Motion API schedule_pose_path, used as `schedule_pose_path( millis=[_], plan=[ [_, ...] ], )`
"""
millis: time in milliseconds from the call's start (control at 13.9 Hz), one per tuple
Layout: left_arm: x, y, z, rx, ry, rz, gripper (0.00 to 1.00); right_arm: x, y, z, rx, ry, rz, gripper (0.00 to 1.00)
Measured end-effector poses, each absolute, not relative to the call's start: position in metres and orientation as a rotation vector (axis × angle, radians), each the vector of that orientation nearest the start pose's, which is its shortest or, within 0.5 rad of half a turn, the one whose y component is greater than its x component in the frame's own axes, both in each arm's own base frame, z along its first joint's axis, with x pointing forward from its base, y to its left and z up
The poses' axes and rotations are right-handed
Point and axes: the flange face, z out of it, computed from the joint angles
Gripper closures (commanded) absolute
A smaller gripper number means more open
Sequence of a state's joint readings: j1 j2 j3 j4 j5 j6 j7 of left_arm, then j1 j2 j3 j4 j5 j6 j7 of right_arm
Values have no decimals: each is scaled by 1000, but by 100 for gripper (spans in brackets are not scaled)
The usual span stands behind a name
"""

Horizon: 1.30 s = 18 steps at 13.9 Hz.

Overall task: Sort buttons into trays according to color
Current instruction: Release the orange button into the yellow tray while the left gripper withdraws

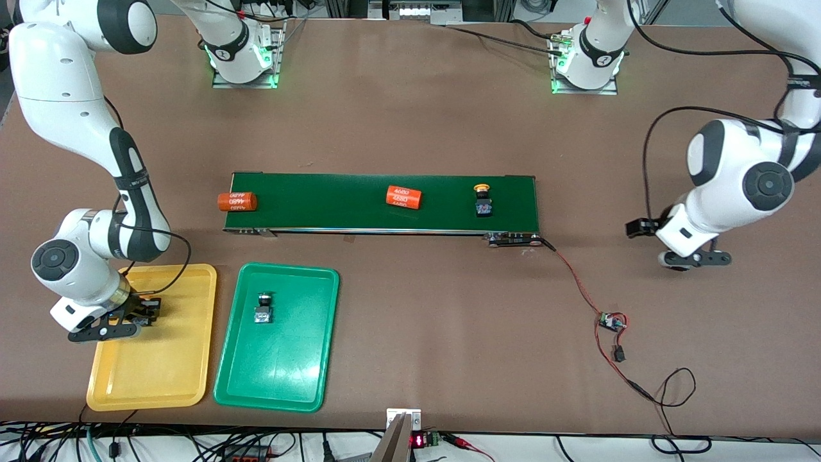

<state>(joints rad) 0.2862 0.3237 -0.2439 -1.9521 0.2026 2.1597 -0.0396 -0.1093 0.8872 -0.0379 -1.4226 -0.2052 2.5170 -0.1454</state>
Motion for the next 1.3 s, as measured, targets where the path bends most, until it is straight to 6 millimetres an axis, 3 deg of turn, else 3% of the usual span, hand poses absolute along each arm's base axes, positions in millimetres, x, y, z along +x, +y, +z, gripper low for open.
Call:
schedule_pose_path(
  millis=[144,289,433,505,650,1010,1299],
  plan=[
    [606,66,303,-3019,92,160,0,738,-103,186,-3307,-378,-297,12],
    [608,107,293,-3019,140,184,0,741,-107,194,-3310,-422,-312,12],
    [609,156,275,-3042,221,216,0,742,-109,208,-3295,-368,-241,12],
    [612,172,265,-3053,262,225,0,740,-108,220,-3268,-313,-185,12],
    [623,177,246,-3070,299,234,0,735,-105,247,-3209,-226,-94,12],
    [631,163,219,-3087,453,268,0,728,-77,338,-3078,-142,79,14],
    [636,168,210,-3090,497,267,0,724,-24,389,-3052,19,125,13]
  ],
)
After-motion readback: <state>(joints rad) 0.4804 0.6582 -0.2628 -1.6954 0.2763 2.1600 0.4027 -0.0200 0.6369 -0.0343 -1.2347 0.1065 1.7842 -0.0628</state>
